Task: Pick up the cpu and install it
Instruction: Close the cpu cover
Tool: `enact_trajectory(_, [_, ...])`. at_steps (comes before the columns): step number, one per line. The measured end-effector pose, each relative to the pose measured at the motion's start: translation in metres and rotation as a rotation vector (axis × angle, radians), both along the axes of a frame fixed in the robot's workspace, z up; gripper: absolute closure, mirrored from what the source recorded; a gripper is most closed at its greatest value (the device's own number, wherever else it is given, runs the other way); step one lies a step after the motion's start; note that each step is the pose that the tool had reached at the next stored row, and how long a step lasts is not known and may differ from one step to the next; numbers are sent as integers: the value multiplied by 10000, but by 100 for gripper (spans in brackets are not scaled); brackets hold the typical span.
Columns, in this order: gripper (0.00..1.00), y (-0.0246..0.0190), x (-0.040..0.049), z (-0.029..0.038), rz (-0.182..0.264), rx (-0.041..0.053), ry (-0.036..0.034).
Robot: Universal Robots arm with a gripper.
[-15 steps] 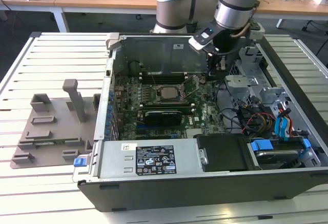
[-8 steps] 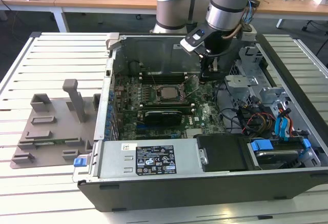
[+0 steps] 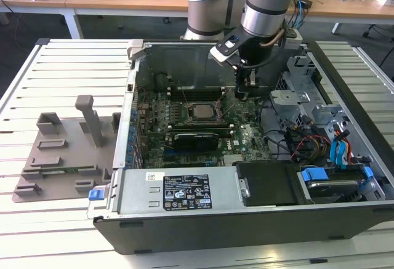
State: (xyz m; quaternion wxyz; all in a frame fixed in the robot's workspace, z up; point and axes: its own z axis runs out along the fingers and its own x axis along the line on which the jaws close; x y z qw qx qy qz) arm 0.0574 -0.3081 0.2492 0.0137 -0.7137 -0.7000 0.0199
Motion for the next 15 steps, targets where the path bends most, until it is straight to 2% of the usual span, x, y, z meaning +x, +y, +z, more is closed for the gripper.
enact_trajectory(7, [89, 0, -120, 0, 1, 0, 0])
enact_trajectory(10, [89, 0, -379, -3, 1, 0, 0])
enact_trajectory(15, [89, 0, -449, -11, 0, -1, 0])
